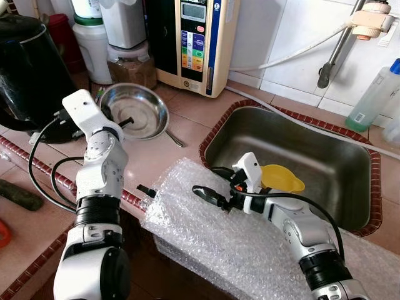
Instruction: Kitchen organization
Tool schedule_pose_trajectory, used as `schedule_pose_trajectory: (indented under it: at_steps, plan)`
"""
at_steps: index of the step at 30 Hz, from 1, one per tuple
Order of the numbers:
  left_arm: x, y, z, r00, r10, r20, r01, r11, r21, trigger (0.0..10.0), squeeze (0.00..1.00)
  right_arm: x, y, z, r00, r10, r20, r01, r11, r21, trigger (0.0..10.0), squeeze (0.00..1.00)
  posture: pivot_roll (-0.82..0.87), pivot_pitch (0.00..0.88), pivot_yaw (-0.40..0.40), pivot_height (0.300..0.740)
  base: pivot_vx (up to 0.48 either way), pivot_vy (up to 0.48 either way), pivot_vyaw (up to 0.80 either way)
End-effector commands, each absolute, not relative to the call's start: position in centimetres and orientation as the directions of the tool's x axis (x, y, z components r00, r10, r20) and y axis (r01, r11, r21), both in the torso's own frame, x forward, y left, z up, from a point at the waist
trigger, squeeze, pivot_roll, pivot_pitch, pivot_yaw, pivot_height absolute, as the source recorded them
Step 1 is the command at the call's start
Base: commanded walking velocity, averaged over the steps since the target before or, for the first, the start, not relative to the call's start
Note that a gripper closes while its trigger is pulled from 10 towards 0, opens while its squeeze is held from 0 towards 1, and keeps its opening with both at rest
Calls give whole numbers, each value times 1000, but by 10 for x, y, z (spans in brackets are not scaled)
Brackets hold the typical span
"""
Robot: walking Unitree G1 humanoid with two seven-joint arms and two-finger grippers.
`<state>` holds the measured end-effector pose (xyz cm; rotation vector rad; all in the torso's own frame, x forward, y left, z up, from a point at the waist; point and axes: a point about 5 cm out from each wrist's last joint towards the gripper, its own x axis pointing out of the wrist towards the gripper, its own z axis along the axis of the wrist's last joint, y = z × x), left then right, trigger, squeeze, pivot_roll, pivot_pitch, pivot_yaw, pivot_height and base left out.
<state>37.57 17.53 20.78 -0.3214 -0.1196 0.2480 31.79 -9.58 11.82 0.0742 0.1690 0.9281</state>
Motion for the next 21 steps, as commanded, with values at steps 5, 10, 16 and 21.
schedule_pose_trajectory:
  at_steps: [5, 10, 16, 21]
  plan:
    - [371, 147, 234, 955, 51, 292, 23, 969, -245, 0, 0, 343, -106, 152, 759, 648, 64, -646, 738, 194, 10000, 0, 50, 46, 13, 740, 0, 0, 0]
    - [365, 132, 231, 946, -53, 320, 117, 976, -184, 0, 0, 358, -117, 179, 847, 501, 179, -532, 800, 278, 10000, 0, 50, 42, 12, 740, 0, 0, 0]
    - [359, 119, 226, 935, -129, 330, 193, 967, -168, 0, 0, 365, -123, 199, 864, 416, 284, -503, 724, 471, 10000, 0, 54, 36, 3, 740, 0, 0, 0]
    - [356, 112, 224, 928, -168, 333, 228, 962, -149, 0, 0, 367, -121, 197, 868, 410, 281, -497, 694, 521, 10000, 0, 62, 35, 3, 740, 0, 0, 0]
